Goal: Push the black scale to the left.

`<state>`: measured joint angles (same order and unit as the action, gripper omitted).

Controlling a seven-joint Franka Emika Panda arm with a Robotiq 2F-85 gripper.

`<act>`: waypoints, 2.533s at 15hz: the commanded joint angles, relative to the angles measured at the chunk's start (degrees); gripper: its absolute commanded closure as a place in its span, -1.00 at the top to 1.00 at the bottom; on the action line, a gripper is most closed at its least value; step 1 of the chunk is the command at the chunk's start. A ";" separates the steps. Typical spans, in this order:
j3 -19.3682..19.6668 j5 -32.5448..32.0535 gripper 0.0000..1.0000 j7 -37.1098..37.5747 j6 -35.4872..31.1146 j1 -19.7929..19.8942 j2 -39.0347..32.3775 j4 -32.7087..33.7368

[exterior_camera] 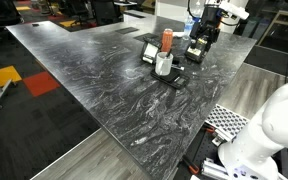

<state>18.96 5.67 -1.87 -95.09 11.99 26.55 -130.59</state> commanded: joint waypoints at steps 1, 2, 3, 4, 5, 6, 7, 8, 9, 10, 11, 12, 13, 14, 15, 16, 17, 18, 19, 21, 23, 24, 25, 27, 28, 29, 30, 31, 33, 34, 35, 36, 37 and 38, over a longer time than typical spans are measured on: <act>-1.18 0.34 1.00 7.54 -5.28 4.11 -2.57 -2.55; -1.30 0.58 1.00 10.08 -5.89 4.75 -3.35 -2.94; -1.20 1.45 1.00 12.55 -6.42 5.15 -4.36 -3.05; -0.96 2.60 1.00 14.77 -7.23 5.35 -5.69 -3.08; -0.99 3.55 1.00 17.18 -7.81 5.57 -6.83 -2.97; -0.95 4.88 1.00 19.47 -8.69 5.73 -8.04 -2.82; -0.93 6.11 1.00 21.78 -9.29 5.88 -9.53 -2.41; -0.94 6.98 1.00 24.12 -10.36 6.20 -10.83 -2.19; -0.95 7.79 1.00 26.44 -11.38 6.43 -12.02 -1.96; -1.01 8.14 1.00 28.98 -12.46 6.71 -13.23 -1.68; -1.03 8.62 1.00 31.48 -13.52 6.95 -14.22 -1.58; -1.04 8.78 1.00 34.04 -14.68 7.24 -15.28 -1.31; -1.02 9.32 1.00 36.57 -15.87 7.38 -16.40 -0.97; -1.00 9.99 1.00 39.17 -17.29 7.37 -17.84 -0.43; -1.00 10.90 1.00 41.93 -18.53 7.23 -18.95 -0.06; -1.08 12.27 1.00 44.58 -20.24 6.88 -20.30 0.43; -1.18 13.42 1.00 46.46 -21.90 6.44 -21.47 0.81; -1.28 14.76 1.00 47.13 -23.37 5.96 -22.68 1.25; -1.35 16.39 1.00 47.39 -24.33 5.58 -23.59 1.60; -1.70 18.89 1.00 47.75 -26.12 5.00 -25.14 2.10; -1.92 21.12 1.00 47.16 -27.07 4.49 -26.33 2.35; -1.95 21.91 1.00 46.78 -27.32 4.39 -26.59 2.24; -2.00 22.18 1.00 46.93 -27.39 4.29 -26.81 2.12; -1.86 21.65 1.00 47.00 -27.02 4.42 -27.27 2.15; -1.78 21.23 1.00 47.08 -26.71 4.51 -27.27 2.10; -1.66 20.43 1.00 47.28 -26.43 4.63 -27.25 2.17; -1.57 19.69 1.00 47.65 -26.19 4.70 -27.07 2.20; -1.49 19.31 1.00 47.53 -25.87 4.75 -27.04 2.40; -1.53 19.34 1.00 47.02 -25.61 4.64 -27.50 2.63; -1.58 19.50 1.00 46.84 -25.40 4.59 -27.76 2.73; -1.63 19.74 1.00 46.48 -25.39 4.53 -28.29 2.85; -1.78 19.88 1.00 46.64 -25.00 4.37 -28.57 3.27; -1.96 19.86 1.00 46.83 -24.70 4.20 -28.83 3.78; -2.14 20.08 1.00 46.74 -24.64 4.05 -29.11 3.96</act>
<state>17.37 25.53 45.29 -121.40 16.11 -0.08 -129.19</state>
